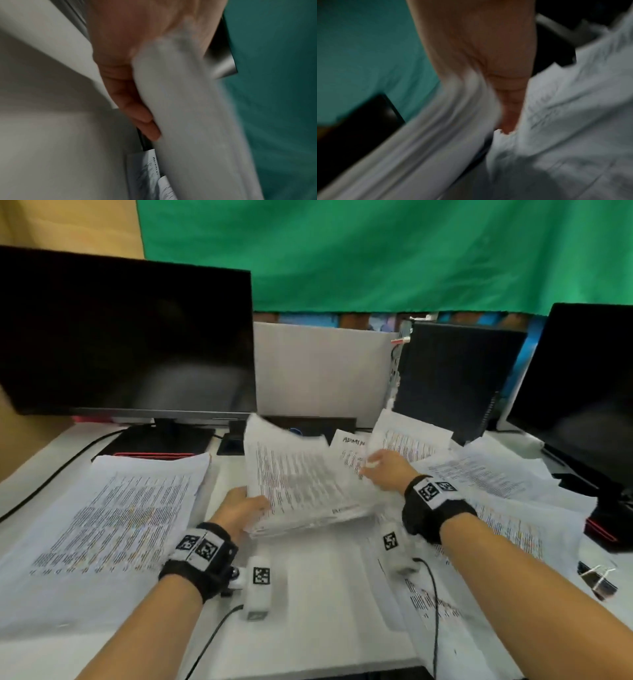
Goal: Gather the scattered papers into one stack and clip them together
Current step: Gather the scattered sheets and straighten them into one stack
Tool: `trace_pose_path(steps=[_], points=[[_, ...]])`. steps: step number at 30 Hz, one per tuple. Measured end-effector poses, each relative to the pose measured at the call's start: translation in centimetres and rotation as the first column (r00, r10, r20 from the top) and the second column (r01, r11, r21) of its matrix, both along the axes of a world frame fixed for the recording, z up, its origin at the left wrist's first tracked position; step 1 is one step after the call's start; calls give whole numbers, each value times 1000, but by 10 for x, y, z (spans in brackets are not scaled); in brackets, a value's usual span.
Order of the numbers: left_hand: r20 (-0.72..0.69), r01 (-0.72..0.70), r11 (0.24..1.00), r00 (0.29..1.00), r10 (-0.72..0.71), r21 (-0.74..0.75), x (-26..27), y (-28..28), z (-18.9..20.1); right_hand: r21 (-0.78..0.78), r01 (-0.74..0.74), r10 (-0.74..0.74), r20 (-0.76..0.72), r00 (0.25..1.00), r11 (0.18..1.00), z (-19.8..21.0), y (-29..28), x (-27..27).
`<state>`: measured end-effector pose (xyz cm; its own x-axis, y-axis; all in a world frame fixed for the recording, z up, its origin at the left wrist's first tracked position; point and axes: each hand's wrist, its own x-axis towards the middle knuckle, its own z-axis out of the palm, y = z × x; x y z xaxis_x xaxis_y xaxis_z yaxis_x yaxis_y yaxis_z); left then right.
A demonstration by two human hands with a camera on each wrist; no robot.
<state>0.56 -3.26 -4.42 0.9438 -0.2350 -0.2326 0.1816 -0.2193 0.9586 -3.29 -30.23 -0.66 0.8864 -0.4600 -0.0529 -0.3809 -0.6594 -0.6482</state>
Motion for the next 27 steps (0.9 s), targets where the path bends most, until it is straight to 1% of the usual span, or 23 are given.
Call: trace_pose_path(steps=[1,2,3,4,5,6,9,11,13,15,17,19,20,21,22,23,25,27], points=[[-19,6,998,1000,-5,63,4,0,-6,-174,-57,25,-182,983,983,-5,-13,-2],[-43,21,994,999,-16,105,7,-1,-12,-324,-131,20,-325,945,937,-10,-22,-5],[-51,22,990,999,-15,142,7,0,-16,-422,-194,-7,-429,903,886,-14,-30,-10],[-63,23,987,998,-13,158,7,0,-20,-462,-236,-29,-498,867,855,-21,-38,-11],[-78,30,988,997,-18,152,7,-1,-21,-465,-256,-38,-534,845,848,-25,-43,-11],[-110,38,995,993,-29,88,9,-1,-25,-441,-263,-29,-553,833,858,-29,-47,-10],[-194,-14,997,981,-2,-80,11,-3,-31,-373,-263,32,-523,852,890,-40,-50,-2],[-203,-41,991,979,15,-126,10,-5,-36,-419,-259,27,-485,874,870,-46,-49,1],[-159,-38,993,987,19,-113,7,-8,-38,-491,-258,1,-464,886,832,-52,-52,5],[-106,-39,996,994,30,-83,3,-9,-38,-505,-248,9,-430,903,827,-44,-48,4],[-75,-47,997,996,42,-62,1,-9,-39,-475,-180,40,-291,956,861,-27,-37,2],[-63,-52,997,997,48,-55,-3,-10,-36,-451,-127,99,-85,991,883,-9,-12,1],[-64,-54,997,997,51,-49,-3,-10,-35,-445,-149,162,-9,987,883,0,6,0],[-64,-59,997,996,56,-46,-2,-11,-36,-432,-203,237,25,971,879,4,24,-1],[-69,-69,996,995,66,-50,-1,-11,-36,-423,-278,313,15,950,862,7,41,-2],[-67,-85,994,994,80,-65,0,-12,-35,-407,-360,375,-45,926,839,7,59,-2],[-108,-94,989,991,82,-116,3,-10,-36,-355,-520,478,-205,854,777,0,92,-5],[-192,-71,977,981,32,-200,0,-8,-33,-327,-645,544,-352,761,691,-7,122,-12]])
